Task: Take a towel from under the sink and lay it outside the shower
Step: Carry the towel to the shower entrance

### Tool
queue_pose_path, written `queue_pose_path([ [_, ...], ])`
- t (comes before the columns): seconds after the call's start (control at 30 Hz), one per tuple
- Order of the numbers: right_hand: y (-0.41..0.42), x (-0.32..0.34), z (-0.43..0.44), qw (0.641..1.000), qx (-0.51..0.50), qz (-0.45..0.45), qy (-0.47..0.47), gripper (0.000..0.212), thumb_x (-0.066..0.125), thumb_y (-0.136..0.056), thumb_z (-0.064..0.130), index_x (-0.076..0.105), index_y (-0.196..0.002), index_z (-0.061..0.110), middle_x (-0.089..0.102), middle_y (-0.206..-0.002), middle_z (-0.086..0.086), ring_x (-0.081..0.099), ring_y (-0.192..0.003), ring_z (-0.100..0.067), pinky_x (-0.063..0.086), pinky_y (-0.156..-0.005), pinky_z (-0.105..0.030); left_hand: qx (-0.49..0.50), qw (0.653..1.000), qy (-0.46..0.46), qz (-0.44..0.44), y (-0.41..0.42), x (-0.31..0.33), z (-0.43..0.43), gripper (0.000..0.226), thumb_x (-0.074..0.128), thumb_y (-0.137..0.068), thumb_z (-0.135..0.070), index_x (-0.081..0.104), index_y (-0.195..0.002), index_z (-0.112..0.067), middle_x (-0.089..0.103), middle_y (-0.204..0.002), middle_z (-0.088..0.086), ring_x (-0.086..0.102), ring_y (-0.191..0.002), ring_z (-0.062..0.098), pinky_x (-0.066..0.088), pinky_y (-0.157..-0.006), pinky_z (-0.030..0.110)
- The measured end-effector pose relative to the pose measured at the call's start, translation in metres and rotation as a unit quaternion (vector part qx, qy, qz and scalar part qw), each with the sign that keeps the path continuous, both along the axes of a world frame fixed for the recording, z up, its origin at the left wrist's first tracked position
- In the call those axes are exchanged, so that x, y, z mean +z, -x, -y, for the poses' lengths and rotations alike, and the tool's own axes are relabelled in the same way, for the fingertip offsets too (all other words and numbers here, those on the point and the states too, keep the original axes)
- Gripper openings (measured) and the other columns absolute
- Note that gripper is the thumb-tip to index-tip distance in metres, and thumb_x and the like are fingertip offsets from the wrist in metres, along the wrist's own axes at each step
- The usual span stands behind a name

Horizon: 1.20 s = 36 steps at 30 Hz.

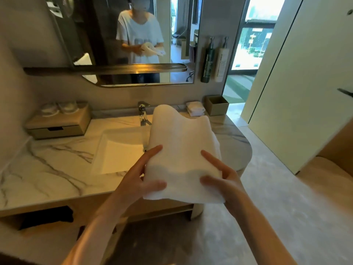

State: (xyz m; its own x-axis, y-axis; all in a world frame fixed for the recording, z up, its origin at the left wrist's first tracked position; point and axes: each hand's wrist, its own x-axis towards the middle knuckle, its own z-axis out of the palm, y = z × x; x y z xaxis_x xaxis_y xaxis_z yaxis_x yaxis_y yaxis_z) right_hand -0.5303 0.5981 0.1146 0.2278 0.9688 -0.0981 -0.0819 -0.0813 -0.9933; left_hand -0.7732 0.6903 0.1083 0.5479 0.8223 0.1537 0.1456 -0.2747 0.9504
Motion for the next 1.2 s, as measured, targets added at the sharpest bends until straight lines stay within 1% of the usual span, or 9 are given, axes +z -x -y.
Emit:
queue_pose_path([
  [0.1,-0.005,-0.006,-0.018,1.0,-0.002,0.001,-0.002,0.061,0.079,-0.074,0.012,0.066,-0.118,0.051,0.063,-0.108,0.034,0.056,-0.114,-0.015,0.054,-0.097,-0.039,0.002,1.0,0.006,0.001,-0.006,-0.005,-0.016,0.087,0.082,-0.062,-0.045,0.038,-0.136,-0.06,0.036,-0.135,-0.033,0.049,-0.114,-0.006,0.058,-0.083,0.027],
  [0.27,-0.029,-0.009,-0.055,1.0,0.018,-0.012,0.009,0.061,0.08,-0.072,0.011,0.067,-0.117,0.049,0.057,-0.129,0.013,0.052,-0.118,-0.022,0.05,-0.101,-0.048,0.035,0.999,0.026,-0.006,-0.025,-0.012,-0.043,0.09,0.082,-0.061,-0.049,0.037,-0.138,-0.057,0.037,-0.131,-0.036,0.048,-0.115,-0.002,0.059,-0.083,0.03],
  [0.43,-0.069,-0.013,-0.113,0.995,0.098,-0.006,0.003,0.062,0.083,-0.068,0.016,0.066,-0.118,0.05,0.051,-0.135,0.008,0.05,-0.121,-0.026,0.048,-0.101,-0.052,0.121,0.992,0.03,-0.021,-0.057,-0.015,-0.065,0.092,0.081,-0.059,-0.054,0.035,-0.138,-0.06,0.035,-0.128,-0.043,0.044,-0.113,-0.011,0.055,-0.077,0.016],
  [0.53,-0.097,-0.014,-0.152,0.982,0.188,-0.021,0.004,0.063,0.082,-0.071,0.01,0.066,-0.119,0.048,0.048,-0.137,0.007,0.05,-0.121,-0.027,0.051,-0.099,-0.05,0.196,0.98,0.023,-0.014,-0.081,-0.018,-0.061,0.09,0.08,-0.062,-0.051,0.034,-0.14,-0.058,0.035,-0.13,-0.042,0.042,-0.112,-0.018,0.052,-0.079,0.01],
  [0.77,-0.14,-0.003,-0.206,0.926,0.376,0.023,0.014,0.063,0.078,-0.074,0.009,0.065,-0.116,0.054,0.053,-0.128,0.011,0.056,-0.11,-0.018,0.057,-0.088,-0.033,0.383,0.921,0.066,0.038,-0.148,-0.008,-0.009,0.085,0.082,-0.06,-0.043,0.043,-0.134,-0.059,0.04,-0.125,-0.045,0.044,-0.111,-0.02,0.048,-0.082,0.008],
  [0.87,-0.148,0.003,-0.203,0.899,0.437,0.017,0.011,0.062,0.077,-0.076,0.007,0.066,-0.116,0.053,0.056,-0.129,0.009,0.057,-0.111,-0.02,0.056,-0.091,-0.036,0.456,0.885,0.082,0.049,-0.174,0.0,0.026,0.085,0.084,-0.058,-0.044,0.044,-0.131,-0.062,0.039,-0.12,-0.052,0.046,-0.109,-0.019,0.053,-0.081,0.016],
  [0.97,-0.149,0.006,-0.192,0.873,0.487,0.012,0.006,0.062,0.075,-0.077,0.003,0.067,-0.115,0.052,0.059,-0.13,0.01,0.058,-0.115,-0.023,0.053,-0.096,-0.043,0.51,0.853,0.091,0.067,-0.196,0.009,0.066,0.087,0.086,-0.055,-0.044,0.044,-0.129,-0.064,0.04,-0.124,-0.047,0.047,-0.115,-0.008,0.055,-0.082,0.025],
  [1.03,-0.15,0.005,-0.178,0.86,0.51,0.009,-0.008,0.064,0.074,-0.076,-0.001,0.069,-0.112,0.051,0.064,-0.123,0.014,0.061,-0.111,-0.019,0.054,-0.094,-0.04,0.538,0.835,0.093,0.072,-0.211,0.015,0.094,0.087,0.086,-0.055,-0.042,0.045,-0.128,-0.064,0.04,-0.128,-0.04,0.049,-0.114,-0.005,0.056,-0.079,0.023],
  [1.2,-0.163,0.006,-0.128,0.81,0.585,-0.019,-0.035,0.066,0.073,-0.075,-0.006,0.069,-0.115,0.046,0.07,-0.117,0.015,0.066,-0.106,-0.01,0.056,-0.084,-0.029,0.601,0.792,0.065,0.08,-0.259,0.023,0.173,0.085,0.085,-0.059,-0.035,0.046,-0.131,-0.059,0.043,-0.13,-0.034,0.051,-0.107,-0.014,0.053,-0.077,0.016],
])
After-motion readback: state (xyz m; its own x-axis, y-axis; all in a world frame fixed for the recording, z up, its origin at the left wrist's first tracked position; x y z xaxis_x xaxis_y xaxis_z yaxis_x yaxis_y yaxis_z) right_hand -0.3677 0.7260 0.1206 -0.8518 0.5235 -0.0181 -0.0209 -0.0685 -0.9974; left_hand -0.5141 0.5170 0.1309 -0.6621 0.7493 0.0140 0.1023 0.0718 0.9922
